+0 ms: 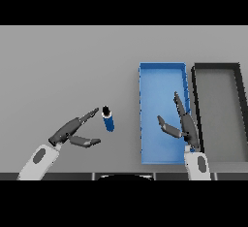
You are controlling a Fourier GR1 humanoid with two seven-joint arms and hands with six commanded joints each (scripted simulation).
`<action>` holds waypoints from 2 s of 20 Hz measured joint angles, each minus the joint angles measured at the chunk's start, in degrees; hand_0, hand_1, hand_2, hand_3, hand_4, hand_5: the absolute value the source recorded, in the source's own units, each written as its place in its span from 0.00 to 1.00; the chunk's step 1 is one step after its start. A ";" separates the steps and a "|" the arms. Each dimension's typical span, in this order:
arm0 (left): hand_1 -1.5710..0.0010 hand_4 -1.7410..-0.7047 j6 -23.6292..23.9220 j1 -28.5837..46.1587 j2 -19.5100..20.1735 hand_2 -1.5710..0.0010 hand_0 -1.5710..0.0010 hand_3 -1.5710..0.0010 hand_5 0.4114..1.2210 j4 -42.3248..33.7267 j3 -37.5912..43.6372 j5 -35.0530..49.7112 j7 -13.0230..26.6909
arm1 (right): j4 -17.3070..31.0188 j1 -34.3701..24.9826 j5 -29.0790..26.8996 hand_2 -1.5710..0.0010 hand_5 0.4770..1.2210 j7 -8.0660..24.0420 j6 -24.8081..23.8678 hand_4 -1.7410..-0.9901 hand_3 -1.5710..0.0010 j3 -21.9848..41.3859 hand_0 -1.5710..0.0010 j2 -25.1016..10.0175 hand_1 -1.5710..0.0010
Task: Pick up the blue pipe and place it into the blue bin.
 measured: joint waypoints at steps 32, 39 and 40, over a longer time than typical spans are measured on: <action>0.03 0.03 5.38 -9.31 -20.93 0.02 0.03 0.09 0.98 9.91 -4.24 -2.21 -10.01 | -0.66 0.75 0.03 1.00 0.20 0.58 0.20 0.67 1.00 -0.32 1.00 -0.38 1.00; 0.01 0.01 3.74 -12.46 -19.91 0.01 0.01 0.08 1.00 2.49 -4.68 0.32 -3.95 | 0.61 0.45 0.23 1.00 0.22 -0.44 0.35 0.71 1.00 -1.11 1.00 -1.40 1.00; 0.00 0.01 3.44 -13.41 -20.18 0.00 0.01 0.08 1.00 2.89 -4.55 0.71 -2.54 | 0.47 0.45 0.56 1.00 0.21 -0.69 0.28 0.73 1.00 -0.99 1.00 -1.50 1.00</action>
